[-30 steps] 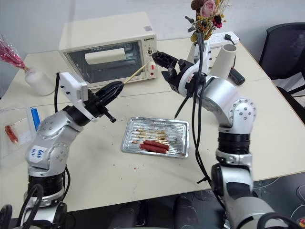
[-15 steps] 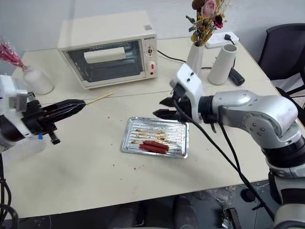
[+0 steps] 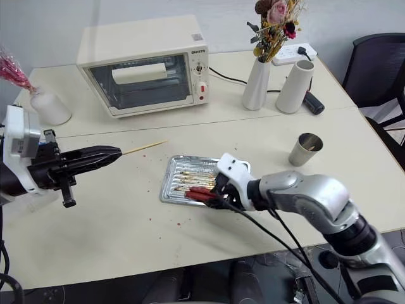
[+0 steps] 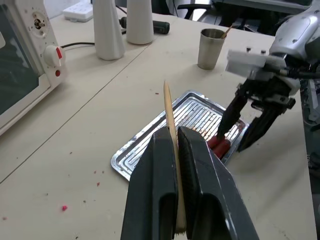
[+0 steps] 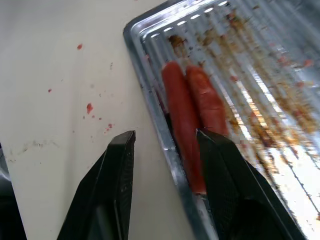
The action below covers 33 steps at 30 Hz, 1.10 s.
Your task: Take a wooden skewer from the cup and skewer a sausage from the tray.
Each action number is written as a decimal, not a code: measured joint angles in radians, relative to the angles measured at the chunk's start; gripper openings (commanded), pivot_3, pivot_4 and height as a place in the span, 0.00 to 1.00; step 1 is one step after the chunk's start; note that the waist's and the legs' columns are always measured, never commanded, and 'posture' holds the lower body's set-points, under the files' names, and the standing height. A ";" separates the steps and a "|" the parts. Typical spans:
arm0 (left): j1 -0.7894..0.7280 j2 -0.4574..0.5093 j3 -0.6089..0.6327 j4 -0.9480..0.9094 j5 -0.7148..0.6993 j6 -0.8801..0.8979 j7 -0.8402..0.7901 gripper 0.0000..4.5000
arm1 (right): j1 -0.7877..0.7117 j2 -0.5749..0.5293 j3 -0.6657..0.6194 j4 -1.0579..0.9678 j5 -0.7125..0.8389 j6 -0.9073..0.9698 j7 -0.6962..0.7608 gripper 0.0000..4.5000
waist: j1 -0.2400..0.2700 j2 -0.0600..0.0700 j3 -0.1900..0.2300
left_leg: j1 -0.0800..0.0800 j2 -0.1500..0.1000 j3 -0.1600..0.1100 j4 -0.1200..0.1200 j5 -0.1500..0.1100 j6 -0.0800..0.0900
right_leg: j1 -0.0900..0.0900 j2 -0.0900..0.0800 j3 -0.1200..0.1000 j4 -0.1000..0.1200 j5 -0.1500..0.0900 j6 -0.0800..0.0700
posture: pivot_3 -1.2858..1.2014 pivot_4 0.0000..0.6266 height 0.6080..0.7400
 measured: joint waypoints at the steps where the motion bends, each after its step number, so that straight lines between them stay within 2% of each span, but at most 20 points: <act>1: 0.000 0.000 -0.003 0.000 0.001 -0.003 0.000 0.00 | 0.001 0.008 0.009 0.000 -0.020 -0.005 0.005 0.43 | 0.000 0.000 0.000 | 0.000 0.000 0.000 0.000 0.000 0.000 | 0.000 0.000 0.000 0.000 0.000 0.000 | 0.52 0.24 1.00; 29: -0.033 0.001 -0.040 0.010 0.026 -0.030 0.022 0.00 | 0.006 0.108 0.052 0.106 -0.312 -0.086 0.157 0.43 | 0.001 -0.001 0.000 | 0.002 0.000 0.002 0.001 0.000 0.000 | 0.001 0.002 -0.003 0.002 0.000 0.001 | 0.52 0.24 1.00; 33: -0.036 0.001 -0.044 0.024 0.029 -0.038 0.024 0.00 | 0.006 0.114 0.053 0.121 -0.346 -0.110 0.177 0.27 | 0.001 -0.001 0.000 | 0.003 0.000 0.004 0.001 0.000 0.000 | 0.001 0.003 -0.003 0.003 0.000 0.001 | 0.52 0.24 1.00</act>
